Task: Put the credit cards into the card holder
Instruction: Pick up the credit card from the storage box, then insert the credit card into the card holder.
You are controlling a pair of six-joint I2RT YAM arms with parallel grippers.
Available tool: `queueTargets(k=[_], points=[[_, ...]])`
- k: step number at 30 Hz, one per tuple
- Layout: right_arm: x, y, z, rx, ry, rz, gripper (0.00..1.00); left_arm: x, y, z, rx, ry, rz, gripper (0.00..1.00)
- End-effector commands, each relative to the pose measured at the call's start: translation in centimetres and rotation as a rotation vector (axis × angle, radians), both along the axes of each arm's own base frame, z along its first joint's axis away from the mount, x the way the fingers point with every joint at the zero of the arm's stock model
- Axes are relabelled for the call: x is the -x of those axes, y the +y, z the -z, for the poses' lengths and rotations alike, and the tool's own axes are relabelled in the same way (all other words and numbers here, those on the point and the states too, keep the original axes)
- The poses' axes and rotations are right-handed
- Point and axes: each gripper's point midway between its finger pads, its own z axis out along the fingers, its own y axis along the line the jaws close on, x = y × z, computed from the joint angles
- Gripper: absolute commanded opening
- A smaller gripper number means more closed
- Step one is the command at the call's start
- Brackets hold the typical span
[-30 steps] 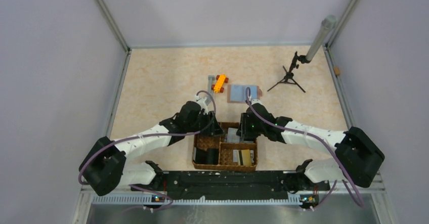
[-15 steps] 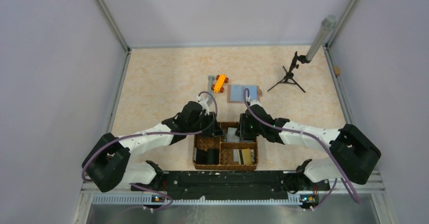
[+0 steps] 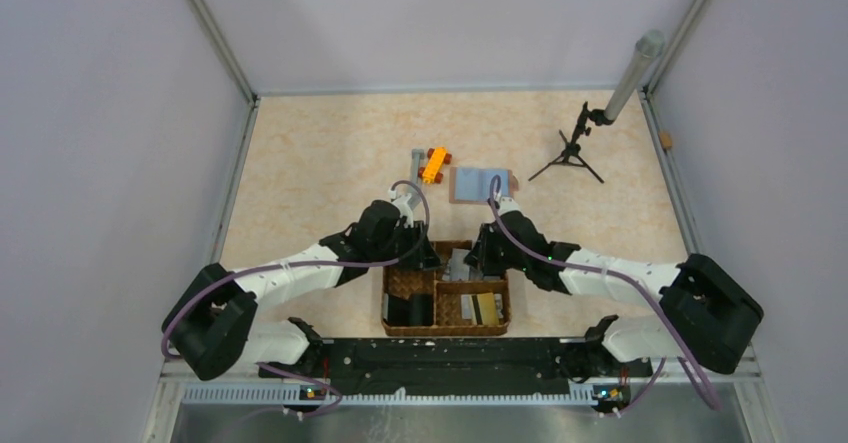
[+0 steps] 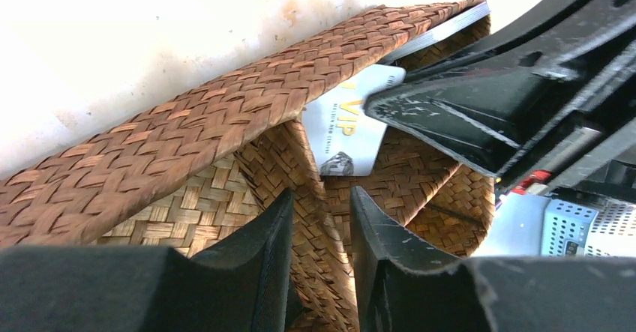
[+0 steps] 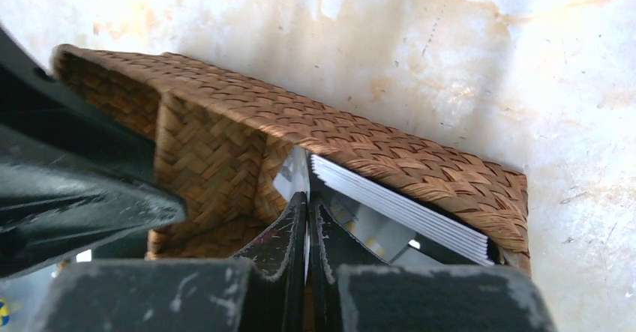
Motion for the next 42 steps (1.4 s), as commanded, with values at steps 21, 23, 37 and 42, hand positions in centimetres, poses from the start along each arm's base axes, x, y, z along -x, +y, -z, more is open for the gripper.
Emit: queueTargets(k=[21,23,37,42], points=[[-0.6,-0.9,-17.4,-0.218,-0.357,-0.180,0.00,-2.8,0.7,-14.1,0.247,-0.358,0.077,0.86],[-1.7,-1.7,-17.5,-0.219,-0.368,-0.151,0.00,-3.0,0.7,-14.9,0.276,-0.376,0.079,0.88],[-17.0,-6.6,-14.1,-0.204,-0.299,0.056,0.00,-14.3,1.8,-12.3,0.123,-0.251,-0.106,0.82],[-20.1,-6.5,-11.6,-0.231,-0.256,0.055,0.00,-18.7,0.4,-9.2,0.077,-0.166,-0.147,0.74]])
